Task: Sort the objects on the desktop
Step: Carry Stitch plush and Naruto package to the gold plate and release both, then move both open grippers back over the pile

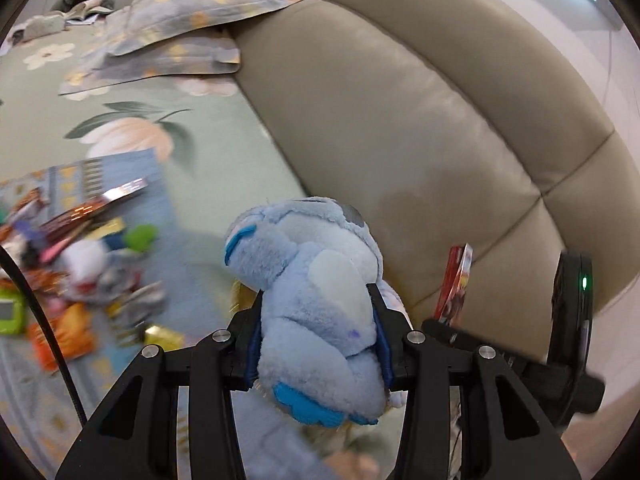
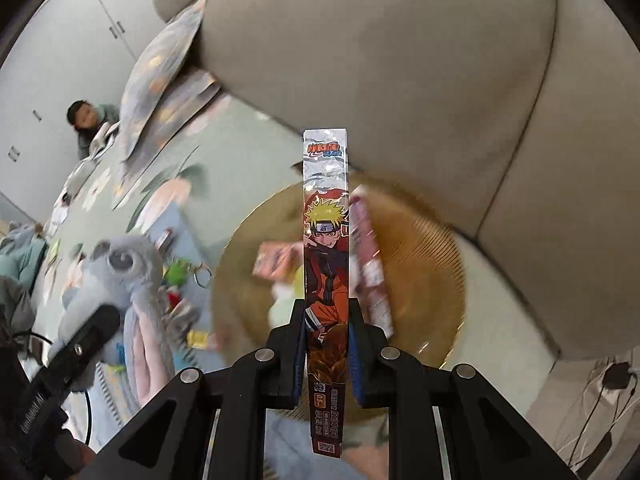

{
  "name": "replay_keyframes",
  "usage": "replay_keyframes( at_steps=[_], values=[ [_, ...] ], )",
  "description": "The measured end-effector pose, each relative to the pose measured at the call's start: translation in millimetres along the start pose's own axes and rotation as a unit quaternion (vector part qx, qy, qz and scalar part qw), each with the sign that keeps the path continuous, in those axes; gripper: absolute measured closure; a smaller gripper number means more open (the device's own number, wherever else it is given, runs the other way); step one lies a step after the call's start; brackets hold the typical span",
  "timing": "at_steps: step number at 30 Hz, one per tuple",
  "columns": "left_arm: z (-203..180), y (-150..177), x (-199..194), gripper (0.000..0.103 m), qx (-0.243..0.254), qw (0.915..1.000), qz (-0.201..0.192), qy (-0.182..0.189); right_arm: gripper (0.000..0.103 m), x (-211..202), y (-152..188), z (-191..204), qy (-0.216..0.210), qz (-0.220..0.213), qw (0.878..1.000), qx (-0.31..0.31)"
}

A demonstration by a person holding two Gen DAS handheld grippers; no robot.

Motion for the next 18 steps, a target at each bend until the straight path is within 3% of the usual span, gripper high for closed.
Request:
replay_keyframes(
  at_steps=[2, 3, 4, 5, 7, 12, 14, 18],
  values=[
    [-3.8, -6.0, 19.8, 0.052, -0.007, 0.9999, -0.005, 0.010, 0.085, 9.0, -9.0, -6.4, -0.005, -0.003, 1.000, 0.006],
    [-5.9, -5.8, 29.7, 0.043, -0.013, 0.9999, 0.005, 0.010, 0.072, 16.1, -10.5, -7.3, -0.015, 0.003, 1.000, 0.006],
    [-1.7, -1.9, 49.2, 0.032, -0.028, 0.9989, 0.038, 0.005, 0.049, 27.3, -10.2, -9.3, -0.019, 0.030, 0.999, 0.001],
    [0.8, 4.2, 61.1, 0.032, -0.039, 0.9973, 0.061, 0.007, 0.046, 34.0, -8.7, -13.0, -0.015, 0.046, 0.999, 0.001],
    [8.4, 17.8, 73.8, 0.032, -0.054, 0.9946, 0.089, 0.000, 0.046, 37.2, -3.0, -26.0, -0.008, 0.052, 0.999, 0.007],
    [14.0, 43.4, 60.5, 0.032, -0.061, 0.9922, 0.109, -0.008, 0.046, 45.2, 23.9, -42.4, -0.024, 0.097, 0.995, 0.006],
    [18.8, 54.7, 53.2, 0.032, -0.071, 0.9900, 0.122, -0.012, 0.046, 48.1, 34.7, -40.2, -0.041, 0.115, 0.993, 0.005],
    [30.3, 72.0, 31.3, 0.032, -0.089, 0.9878, 0.125, -0.025, 0.046, 40.9, 42.7, -22.1, -0.070, 0.110, 0.991, -0.015]
  ],
)
Point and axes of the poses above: each gripper's, at about its wrist camera, not at the fingertips, and x roughly the way its jaws point, z to its left, y to its underside, the point moved 5 cm from there along x, roughly the way its jaws point, and after that the axes turned 2 degrees about x, right-handed, at the moved point
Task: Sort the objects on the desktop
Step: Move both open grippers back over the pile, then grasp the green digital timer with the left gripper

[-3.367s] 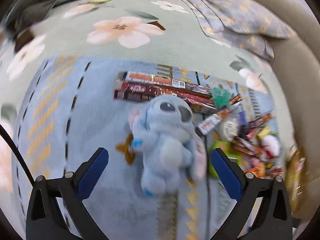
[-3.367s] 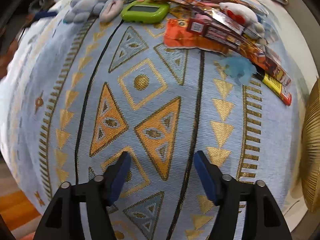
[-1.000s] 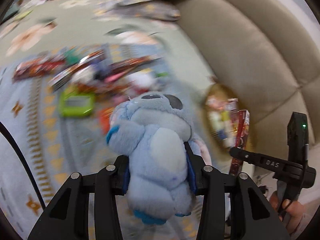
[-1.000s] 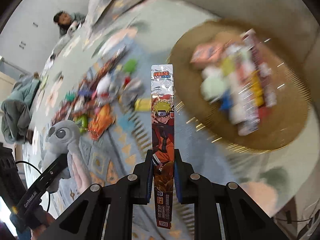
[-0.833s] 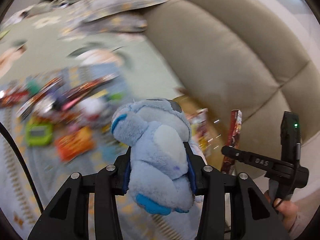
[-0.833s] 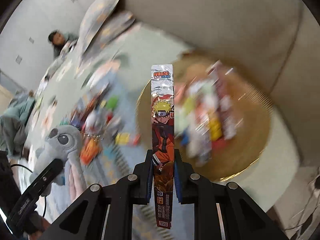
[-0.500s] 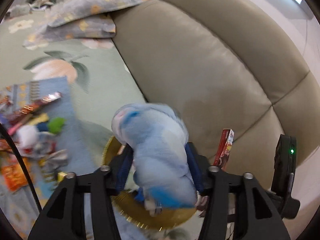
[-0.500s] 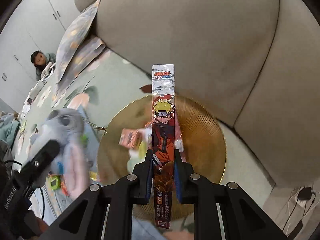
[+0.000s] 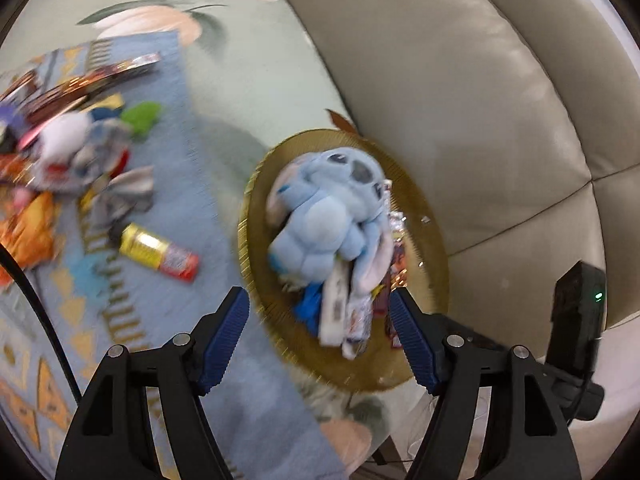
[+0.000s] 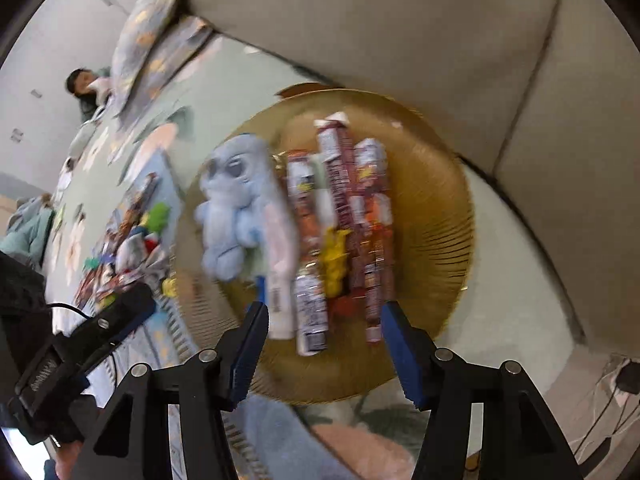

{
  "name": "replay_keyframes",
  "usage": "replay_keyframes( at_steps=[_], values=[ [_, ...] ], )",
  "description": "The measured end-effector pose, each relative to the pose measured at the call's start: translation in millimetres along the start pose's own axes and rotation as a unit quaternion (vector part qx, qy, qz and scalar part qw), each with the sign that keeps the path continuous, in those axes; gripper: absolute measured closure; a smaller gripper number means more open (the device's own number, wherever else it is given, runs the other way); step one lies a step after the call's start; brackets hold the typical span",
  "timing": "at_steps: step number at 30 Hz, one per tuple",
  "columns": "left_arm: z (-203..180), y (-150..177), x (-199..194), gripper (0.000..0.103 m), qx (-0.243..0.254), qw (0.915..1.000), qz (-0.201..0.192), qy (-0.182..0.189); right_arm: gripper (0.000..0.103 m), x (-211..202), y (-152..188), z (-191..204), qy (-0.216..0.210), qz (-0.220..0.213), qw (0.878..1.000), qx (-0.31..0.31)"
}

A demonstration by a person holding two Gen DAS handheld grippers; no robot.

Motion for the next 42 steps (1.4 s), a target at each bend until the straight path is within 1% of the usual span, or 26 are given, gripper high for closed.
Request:
replay_keyframes(
  at_steps=[3, 4, 6, 9, 12, 15, 17, 19, 20, 22, 23, 25, 30, 33, 36, 39, 41, 42],
  values=[
    [13.9, 16.9, -14.1, 0.032, -0.018, 0.9998, -0.001, -0.011, 0.046, -0.7, 5.7, 26.6, -0.025, 0.001, 0.999, -0.025],
    [22.7, 24.9, -20.7, 0.032, -0.029, 0.9994, 0.000, -0.019, 0.046, 0.3, 9.4, 39.6, -0.036, 0.003, 0.999, -0.038],
    [41.2, 27.2, -23.9, 0.032, -0.045, 0.9985, 0.002, -0.032, 0.046, 4.0, 16.2, 60.6, -0.047, 0.010, 0.997, -0.061],
    [76.3, 39.7, -42.1, 0.032, -0.072, 0.9953, -0.007, -0.064, 0.046, 14.7, 34.3, 94.0, -0.062, 0.030, 0.993, -0.098],
    [117.5, 40.2, -63.0, 0.032, -0.107, 0.9887, -0.027, -0.102, 0.046, 31.2, 56.3, 124.2, -0.075, 0.062, 0.988, -0.123],
    [163.6, 32.9, -93.9, 0.032, -0.143, 0.9774, -0.070, -0.139, 0.046, 47.8, 75.5, 147.7, -0.084, 0.090, 0.982, -0.143],
    [187.4, 23.1, -109.0, 0.031, -0.159, 0.9700, -0.097, -0.156, 0.046, 58.1, 88.1, 161.0, -0.086, 0.106, 0.979, -0.154],
    [212.8, 13.7, -119.4, 0.031, -0.171, 0.9644, -0.107, -0.171, 0.046, 65.0, 95.3, 170.0, -0.086, 0.116, 0.976, -0.160],
    [220.7, 9.0, -121.7, 0.031, -0.171, 0.9635, -0.108, -0.175, 0.046, 68.4, 97.3, 173.5, -0.085, 0.119, 0.976, -0.162],
    [240.3, -5.2, -125.3, 0.031, -0.157, 0.9615, -0.114, -0.195, 0.046, 72.0, 97.3, 177.2, -0.082, 0.123, 0.976, -0.162],
    [243.9, -10.5, -124.4, 0.031, -0.150, 0.9609, -0.116, -0.202, 0.046, 75.0, 96.9, 180.0, -0.080, 0.124, 0.976, -0.162],
    [257.0, -25.3, -119.5, 0.030, -0.120, 0.9616, -0.114, -0.219, 0.046, 78.6, 94.0, 183.5, -0.075, 0.125, 0.976, -0.160],
    [274.0, -47.3, -90.2, 0.030, -0.065, 0.9659, -0.085, -0.235, 0.046, 88.5, 87.1, 190.5, -0.066, 0.129, 0.976, -0.160],
    [278.1, -45.6, -76.8, 0.030, -0.042, 0.9675, -0.063, -0.241, 0.046, 94.1, 87.8, 196.8, -0.063, 0.132, 0.976, -0.161],
    [275.5, -43.5, -73.7, 0.026, -0.022, 0.9649, -0.070, -0.252, 0.046, 100.6, 90.3, 206.0, -0.064, 0.137, 0.975, -0.165],
    [270.8, -43.6, -67.0, 0.016, 0.000, 0.9619, -0.068, -0.265, 0.046, 107.5, 93.5, 214.6, -0.065, 0.142, 0.972, -0.173],
    [267.1, -44.4, -62.0, 0.016, 0.020, 0.9563, -0.070, -0.283, 0.046, 113.1, 94.4, 221.2, -0.066, 0.145, 0.971, -0.177],
    [266.7, -43.7, -63.0, 0.016, 0.024, 0.9548, -0.078, -0.286, 0.046, 115.5, 94.8, 223.2, -0.067, 0.145, 0.971, -0.178]
  ],
)
Point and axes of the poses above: each gripper's, at about its wrist camera, not at the fingertips, and x roughly the way its jaws point, z to its left, y to its underside, the point moved 5 cm from there along x, roughly the way its jaws point, and after that the axes turned 2 degrees about x, right-handed, at the moved point
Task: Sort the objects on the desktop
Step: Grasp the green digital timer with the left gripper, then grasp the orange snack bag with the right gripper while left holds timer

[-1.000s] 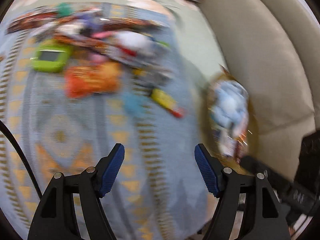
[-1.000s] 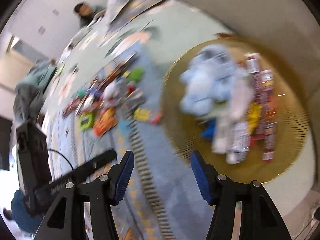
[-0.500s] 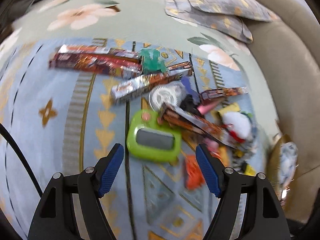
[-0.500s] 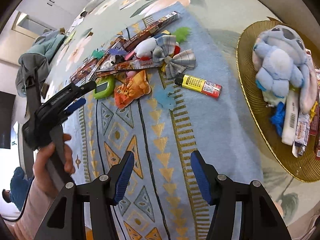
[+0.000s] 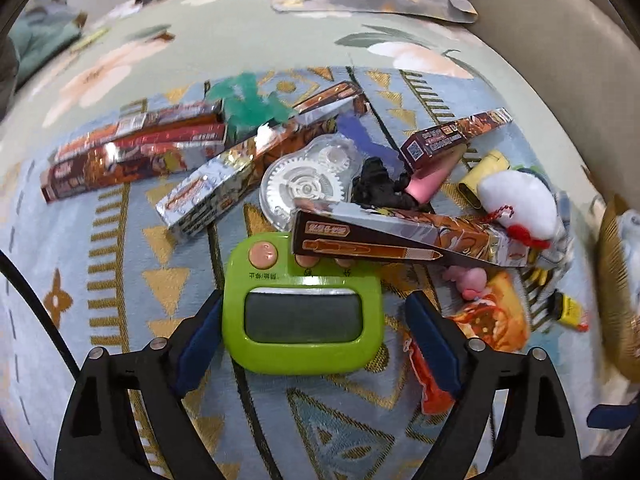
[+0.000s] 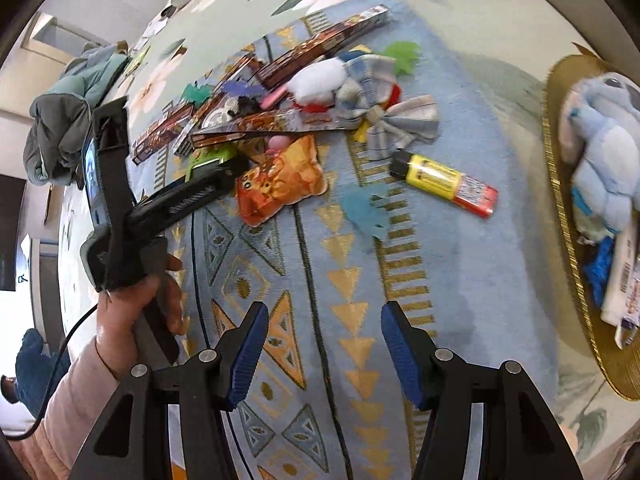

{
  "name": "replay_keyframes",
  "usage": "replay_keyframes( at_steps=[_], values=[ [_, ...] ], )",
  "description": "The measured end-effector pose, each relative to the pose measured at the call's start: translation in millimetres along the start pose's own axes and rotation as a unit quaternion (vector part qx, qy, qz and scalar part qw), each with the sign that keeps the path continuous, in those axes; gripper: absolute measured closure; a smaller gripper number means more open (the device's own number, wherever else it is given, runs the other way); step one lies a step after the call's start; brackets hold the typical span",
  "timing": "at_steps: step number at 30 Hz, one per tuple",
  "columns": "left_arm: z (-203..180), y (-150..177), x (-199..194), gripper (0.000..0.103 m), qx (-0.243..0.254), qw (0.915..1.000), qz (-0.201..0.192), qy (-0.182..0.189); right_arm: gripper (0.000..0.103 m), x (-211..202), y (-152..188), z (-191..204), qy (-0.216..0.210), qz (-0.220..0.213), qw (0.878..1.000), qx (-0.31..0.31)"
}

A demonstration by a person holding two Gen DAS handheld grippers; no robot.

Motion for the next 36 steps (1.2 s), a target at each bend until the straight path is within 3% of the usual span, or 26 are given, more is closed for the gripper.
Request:
replay_keyframes(
  at_steps=[2, 6, 13, 17, 20, 25, 27, 30, 36],
  values=[
    [5.6, 1.7, -5.8, 0.031, -0.013, 0.9996, -0.025, -0.005, 0.046, 5.6, -3.6, 3.9, -0.002, -0.001, 1.000, -0.001],
    [16.6, 4.9, -16.8, 0.031, -0.039, 0.9987, -0.029, 0.015, 0.046, 17.4, -16.6, 8.7, -0.012, -0.008, 1.000, 0.004],
    [41.0, 22.2, -47.1, 0.032, -0.076, 0.9963, -0.020, 0.036, 0.046, 39.1, -70.2, 12.0, -0.033, -0.042, 0.998, 0.032],
    [59.7, 37.5, -53.4, 0.032, -0.106, 0.9938, -0.005, 0.033, 0.046, 62.8, -83.9, 12.5, -0.029, -0.019, 0.999, 0.032],
    [73.0, 47.9, -58.3, 0.032, -0.124, 0.9919, 0.001, 0.028, 0.044, 59.5, -75.2, 25.0, -0.040, -0.013, 0.999, 0.001],
    [87.6, 58.3, -59.3, 0.031, -0.144, 0.9893, 0.007, 0.020, 0.044, 69.3, -25.6, 71.0, -0.078, 0.068, 0.992, -0.070],
    [91.8, 59.1, -59.3, 0.032, -0.151, 0.9884, 0.009, 0.020, 0.044, 63.6, -9.4, 81.9, -0.057, 0.061, 0.990, -0.109],
    [94.9, 59.1, -61.9, 0.032, -0.155, 0.9876, 0.004, 0.024, 0.044, 51.1, -7.9, 73.8, 0.012, 0.026, 0.991, -0.134],
    [90.7, 59.3, -62.5, 0.032, -0.150, 0.9881, 0.004, 0.031, 0.044, 55.0, -45.5, 64.1, 0.007, 0.011, 0.994, -0.104]
  ],
)
Point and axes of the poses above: each gripper's, at about its wrist camera, not at the fingertips, and x roughly the way its jaws point, z to its left, y to its underside, the point moved 5 cm from there along x, roughly the way its jaws point, and after that the axes turned 2 degrees about x, right-handed, at the moved point
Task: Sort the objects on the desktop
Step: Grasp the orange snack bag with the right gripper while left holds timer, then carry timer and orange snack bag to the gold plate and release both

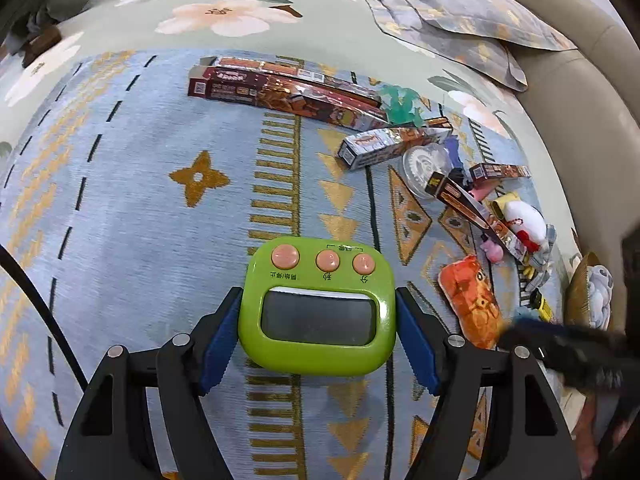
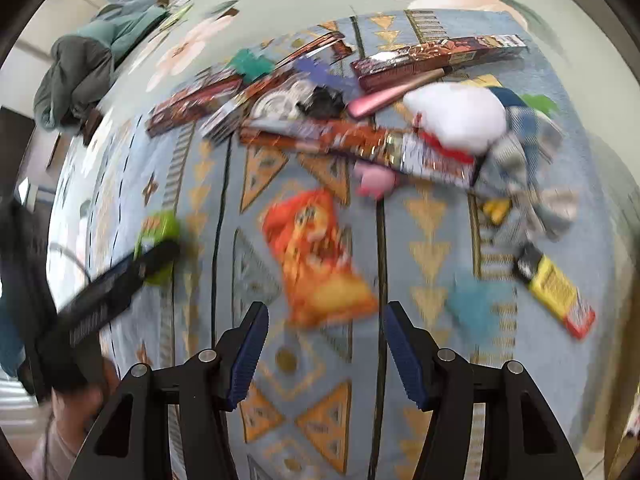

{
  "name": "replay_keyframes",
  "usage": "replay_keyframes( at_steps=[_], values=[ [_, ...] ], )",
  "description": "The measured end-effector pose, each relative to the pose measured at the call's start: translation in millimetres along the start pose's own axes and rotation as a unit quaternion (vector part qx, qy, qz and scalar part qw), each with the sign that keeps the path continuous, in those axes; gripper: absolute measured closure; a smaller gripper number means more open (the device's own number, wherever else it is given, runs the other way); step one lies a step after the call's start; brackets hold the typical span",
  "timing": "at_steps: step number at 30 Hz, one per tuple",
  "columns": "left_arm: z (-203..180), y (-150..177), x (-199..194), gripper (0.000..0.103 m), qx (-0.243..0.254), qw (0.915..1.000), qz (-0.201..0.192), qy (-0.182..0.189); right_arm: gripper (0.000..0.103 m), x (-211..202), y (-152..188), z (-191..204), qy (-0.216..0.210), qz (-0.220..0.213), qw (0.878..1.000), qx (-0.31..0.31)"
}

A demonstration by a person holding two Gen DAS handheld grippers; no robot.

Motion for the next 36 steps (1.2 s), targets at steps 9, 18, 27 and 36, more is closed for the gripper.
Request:
replay_keyframes(
  at_steps=[9, 18, 27, 36],
  values=[
    [-9.8, 7.2, -0.2, 0.032, 0.002, 1.0000, 0.006, 0.008, 0.040, 33.0, 3.3, 21.3, 0.086, -0.040, 0.995, -0.038],
    [-30.9, 24.9, -17.7, 0.032, 0.006, 0.9999, 0.003, 0.010, 0.072, -23.8, 33.3, -10.2, 0.050, -0.087, 0.995, 0.010],
    [-120.6, 74.3, -28.7, 0.032, 0.043, 0.9952, 0.049, 0.073, 0.072, -75.2, 129.6, -54.6, 0.027, -0.046, 0.997, 0.048],
    [-248.4, 83.6, -42.1, 0.032, 0.123, 0.9787, 0.054, 0.155, 0.072, -165.1, 148.2, -131.1, 0.076, -0.116, 0.986, 0.096]
  ],
)
Point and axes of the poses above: each gripper's, at about its wrist camera, not at the fingertips, and x roughly the way its jaws point, z to its left, y to its underside, the point moved 5 cm from there along x, roughly the way its jaws point, and after that the axes turned 2 degrees about x, right-handed, at the moved point
